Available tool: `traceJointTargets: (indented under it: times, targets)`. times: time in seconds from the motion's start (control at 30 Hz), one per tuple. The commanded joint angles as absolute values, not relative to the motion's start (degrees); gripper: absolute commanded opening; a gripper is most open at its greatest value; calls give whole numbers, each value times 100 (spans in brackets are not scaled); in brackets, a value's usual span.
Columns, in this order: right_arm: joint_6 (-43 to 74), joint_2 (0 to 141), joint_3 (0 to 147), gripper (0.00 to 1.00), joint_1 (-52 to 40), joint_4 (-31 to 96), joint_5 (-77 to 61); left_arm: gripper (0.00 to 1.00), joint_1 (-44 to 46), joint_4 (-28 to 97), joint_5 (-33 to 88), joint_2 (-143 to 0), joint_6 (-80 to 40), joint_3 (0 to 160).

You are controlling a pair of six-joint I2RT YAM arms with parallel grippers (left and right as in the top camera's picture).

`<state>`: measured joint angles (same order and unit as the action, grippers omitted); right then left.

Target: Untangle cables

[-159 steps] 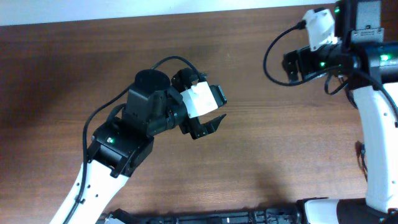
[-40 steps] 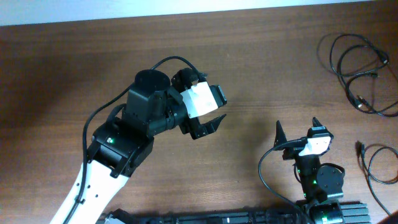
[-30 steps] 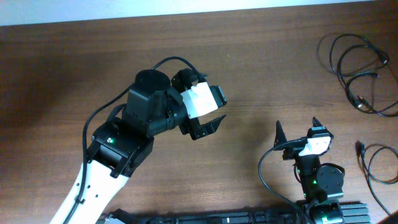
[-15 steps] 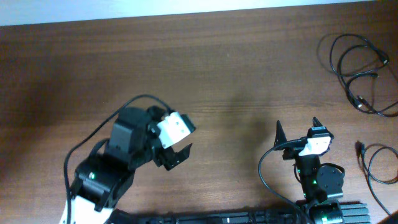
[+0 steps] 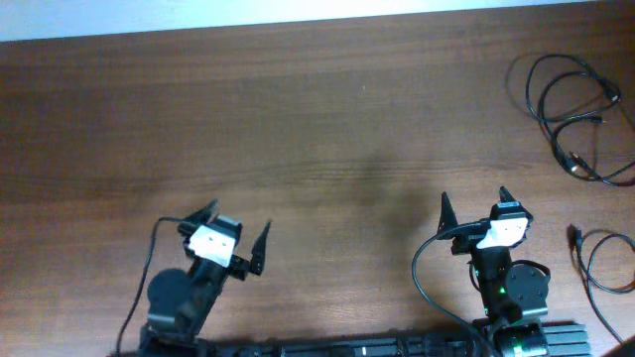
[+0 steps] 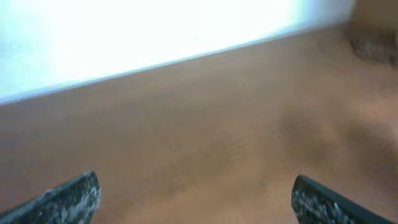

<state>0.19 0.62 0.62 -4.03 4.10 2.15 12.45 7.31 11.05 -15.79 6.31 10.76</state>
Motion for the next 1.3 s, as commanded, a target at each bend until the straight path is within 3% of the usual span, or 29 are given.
traceJointTargets:
  times: [0.0, 0.13, 0.33, 1.27]
  targets:
    - [25, 21, 32, 99, -412, 451, 309, 99, 1026, 60, 913, -930, 292, 311]
    - [25, 21, 32, 98, -412, 451, 309, 99, 676, -123, 528, -499, -460, 49]
    - [25, 21, 32, 99, -412, 451, 307, 99, -19, 486, -43, -25, -381, 47]
    - [25, 21, 32, 99, -412, 451, 307, 99, -34, 480, -25, -30, 25, 47]
